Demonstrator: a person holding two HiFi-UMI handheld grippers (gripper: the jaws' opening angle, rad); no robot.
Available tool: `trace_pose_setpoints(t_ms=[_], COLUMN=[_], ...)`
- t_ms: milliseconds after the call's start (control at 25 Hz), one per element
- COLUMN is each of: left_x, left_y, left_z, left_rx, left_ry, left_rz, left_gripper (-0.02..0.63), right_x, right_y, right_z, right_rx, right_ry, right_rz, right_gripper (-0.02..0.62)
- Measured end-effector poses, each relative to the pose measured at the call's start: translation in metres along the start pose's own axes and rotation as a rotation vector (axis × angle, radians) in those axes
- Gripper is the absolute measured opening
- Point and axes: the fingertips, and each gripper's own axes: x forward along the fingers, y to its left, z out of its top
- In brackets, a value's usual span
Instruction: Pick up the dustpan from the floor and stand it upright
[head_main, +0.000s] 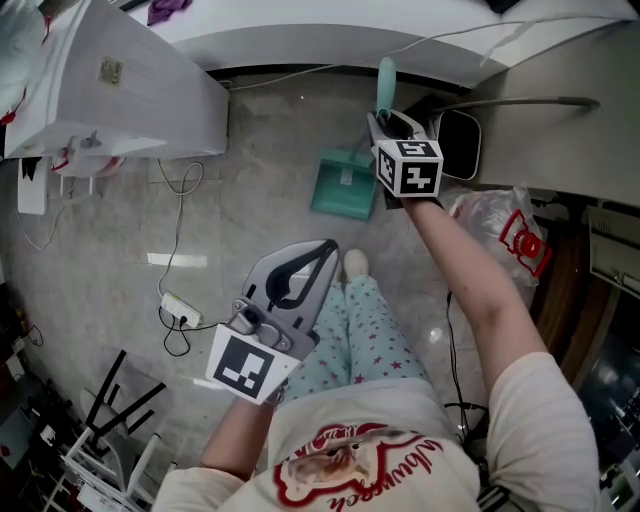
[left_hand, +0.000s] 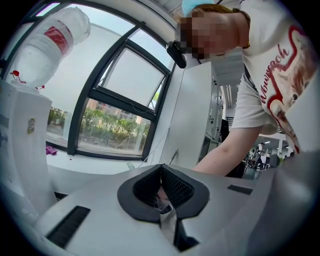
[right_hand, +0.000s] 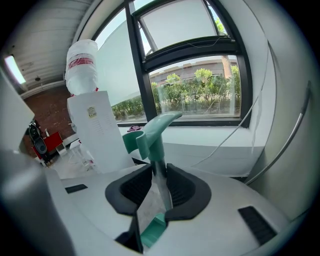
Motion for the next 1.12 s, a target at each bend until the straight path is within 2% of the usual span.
trace_pose_setpoints(t_ms=[240,480,720,800,1120], left_x=[0.007,0.012,0.018,0.018,0.018], left_y=[-0.002,-0.004,-0.002,-0.001,0.001], left_z=[0.0,-0.004,-0.003,-0.003,-0.01], left_rx=[-0.015,-0.027,-0.027,-0.023,-0.043], left_ry=[0.0,0.007,0.001,0.002,0.006], left_rz=[-0.009,-0.019,-0.013,-0.014,-0.014], left_gripper=[0.021,0.021,0.021,0.021,0.021], right_x=[-0.014,-0.027,-0.019,-0.02,-0.049], right_y=[0.014,0.023,0.016,0.014,0.021], right_z=[-0.012,-0.019,-0.032,-0.034,-0.034], right_rx=[0.016,0.041,0.038,0.028,-0.004], right_ry=[-0.004,-0.027,0.042,0.037,-0.008], right_rz=[0.032,0.015,0.02,0.022,-0.038], right_gripper=[0.095,0.095,0.095,0.095,0.114])
